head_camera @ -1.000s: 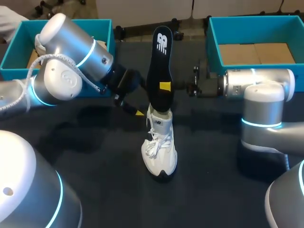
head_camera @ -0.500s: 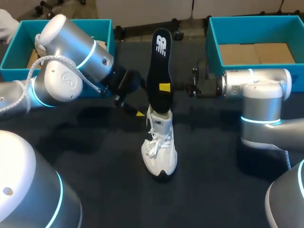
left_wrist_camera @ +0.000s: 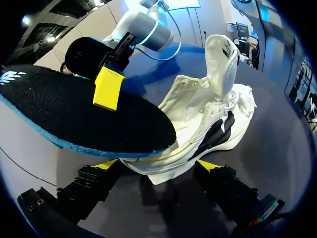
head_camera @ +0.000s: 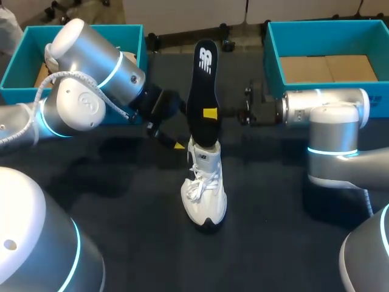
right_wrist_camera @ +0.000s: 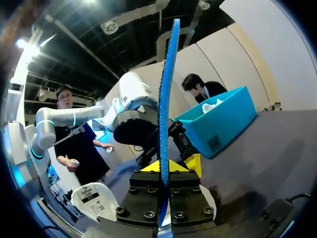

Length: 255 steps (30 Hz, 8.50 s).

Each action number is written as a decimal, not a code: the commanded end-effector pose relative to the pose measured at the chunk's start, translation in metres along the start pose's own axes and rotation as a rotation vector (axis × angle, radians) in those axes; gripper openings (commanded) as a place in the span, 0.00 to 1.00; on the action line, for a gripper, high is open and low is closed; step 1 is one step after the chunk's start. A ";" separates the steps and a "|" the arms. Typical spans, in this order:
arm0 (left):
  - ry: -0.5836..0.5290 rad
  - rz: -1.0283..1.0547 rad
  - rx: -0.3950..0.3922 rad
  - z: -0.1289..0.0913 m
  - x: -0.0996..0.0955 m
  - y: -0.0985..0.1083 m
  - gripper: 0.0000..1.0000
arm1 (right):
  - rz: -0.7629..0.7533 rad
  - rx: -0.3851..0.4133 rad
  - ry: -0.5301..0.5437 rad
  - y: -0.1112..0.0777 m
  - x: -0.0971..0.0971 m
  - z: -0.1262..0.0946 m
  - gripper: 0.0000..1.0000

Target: Take the shoe out of the shoebox, open the shoe tongue, remove and reinsert the insole, then place the shoe into the shoebox

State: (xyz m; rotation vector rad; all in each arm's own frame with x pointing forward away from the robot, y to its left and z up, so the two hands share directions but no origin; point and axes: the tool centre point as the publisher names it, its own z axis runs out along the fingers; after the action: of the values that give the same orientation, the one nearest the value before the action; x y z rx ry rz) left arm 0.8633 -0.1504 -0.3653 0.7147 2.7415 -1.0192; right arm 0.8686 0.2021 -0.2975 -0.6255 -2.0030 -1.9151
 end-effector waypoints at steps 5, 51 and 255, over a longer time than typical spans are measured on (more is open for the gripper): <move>-0.002 0.000 -0.003 0.000 0.001 -0.001 1.00 | 0.006 0.002 0.013 -0.006 0.000 0.004 0.00; -0.002 0.000 -0.003 0.000 0.001 -0.001 1.00 | 0.110 0.076 0.023 -0.077 0.023 0.000 0.00; -0.002 0.000 -0.003 0.000 0.001 -0.001 1.00 | 0.261 0.393 0.044 -0.074 0.041 0.000 0.32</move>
State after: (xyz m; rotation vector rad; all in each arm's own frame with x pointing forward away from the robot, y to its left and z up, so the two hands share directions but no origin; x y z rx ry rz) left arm 0.8630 -0.1502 -0.3652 0.7142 2.7410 -1.0189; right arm 0.8000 0.2080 -0.3484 -0.6715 -2.0527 -1.3268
